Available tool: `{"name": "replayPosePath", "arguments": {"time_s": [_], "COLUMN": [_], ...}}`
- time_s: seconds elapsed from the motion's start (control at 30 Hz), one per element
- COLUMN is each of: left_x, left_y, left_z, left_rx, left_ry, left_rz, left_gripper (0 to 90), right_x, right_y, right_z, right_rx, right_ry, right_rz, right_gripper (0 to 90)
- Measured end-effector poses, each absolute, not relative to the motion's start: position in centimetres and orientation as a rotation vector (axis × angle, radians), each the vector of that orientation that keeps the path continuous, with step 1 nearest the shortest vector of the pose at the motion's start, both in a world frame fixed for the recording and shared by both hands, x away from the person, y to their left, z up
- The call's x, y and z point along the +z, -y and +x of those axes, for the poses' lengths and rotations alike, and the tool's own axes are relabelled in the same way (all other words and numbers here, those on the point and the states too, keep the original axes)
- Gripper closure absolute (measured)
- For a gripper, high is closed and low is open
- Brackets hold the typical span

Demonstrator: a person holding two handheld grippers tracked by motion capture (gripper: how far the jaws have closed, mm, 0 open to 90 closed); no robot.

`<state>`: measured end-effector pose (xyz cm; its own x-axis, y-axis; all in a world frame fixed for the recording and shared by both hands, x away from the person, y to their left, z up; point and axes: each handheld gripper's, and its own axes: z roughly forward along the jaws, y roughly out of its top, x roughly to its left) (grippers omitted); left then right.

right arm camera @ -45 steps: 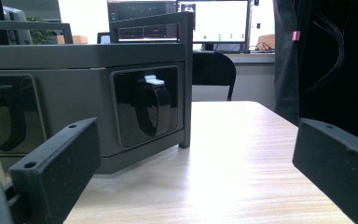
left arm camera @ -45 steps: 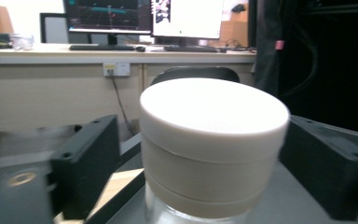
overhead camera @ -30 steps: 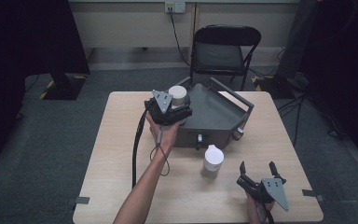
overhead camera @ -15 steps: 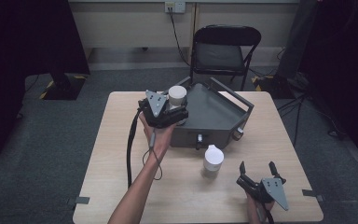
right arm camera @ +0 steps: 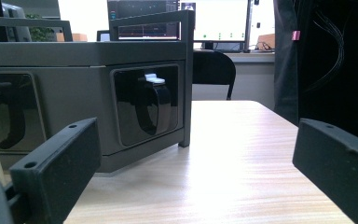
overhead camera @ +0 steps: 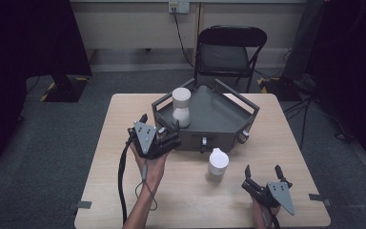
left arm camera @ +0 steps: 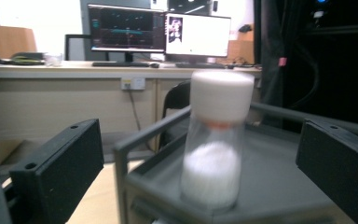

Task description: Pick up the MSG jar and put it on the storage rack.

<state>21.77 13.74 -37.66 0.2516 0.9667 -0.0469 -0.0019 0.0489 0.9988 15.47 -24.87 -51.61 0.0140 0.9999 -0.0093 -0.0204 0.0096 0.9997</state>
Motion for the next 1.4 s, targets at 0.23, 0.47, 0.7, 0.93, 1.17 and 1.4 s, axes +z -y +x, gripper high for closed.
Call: {"name": "replayPosePath", "arguments": {"time_s": [0.23, 0.47, 0.7, 0.93, 1.17, 1.4], "left_x": [-40.9, -44.2, -46.9, -49.1, -49.9, -50.5], "left_y": [-14.5, -15.3, -16.3, -16.3, -16.2, -16.4], "left_z": [19.3, 17.6, 16.6, 16.1, 15.8, 16.3], "left_rx": [0.999, 1.014, 1.041, 1.076, 1.095, 1.085], "left_ry": [-1.075, -1.072, -1.102, -1.089, -1.113, -1.133], "left_rz": [1.235, 1.209, 1.213, 1.222, 1.222, 1.242], "left_gripper": [0.4, 0.6, 0.6, 1.9, 1.1, 0.0], "right_x": [-51.6, -51.6, -51.6, -51.6, -51.6, -51.6], "right_y": [24.9, 24.9, 24.9, 24.8, 24.8, 24.8], "right_z": [15.5, 15.5, 15.5, 15.5, 15.5, 15.5], "right_rx": [1.202, 1.201, 1.201, 1.198, 1.197, 1.197], "right_ry": [-1.189, -1.189, -1.189, -1.185, -1.186, -1.186], "right_rz": [1.194, 1.194, 1.194, 1.196, 1.196, 1.196], "right_gripper": [0.1, 0.1, 0.1, 0.2, 0.2, 0.2]}}
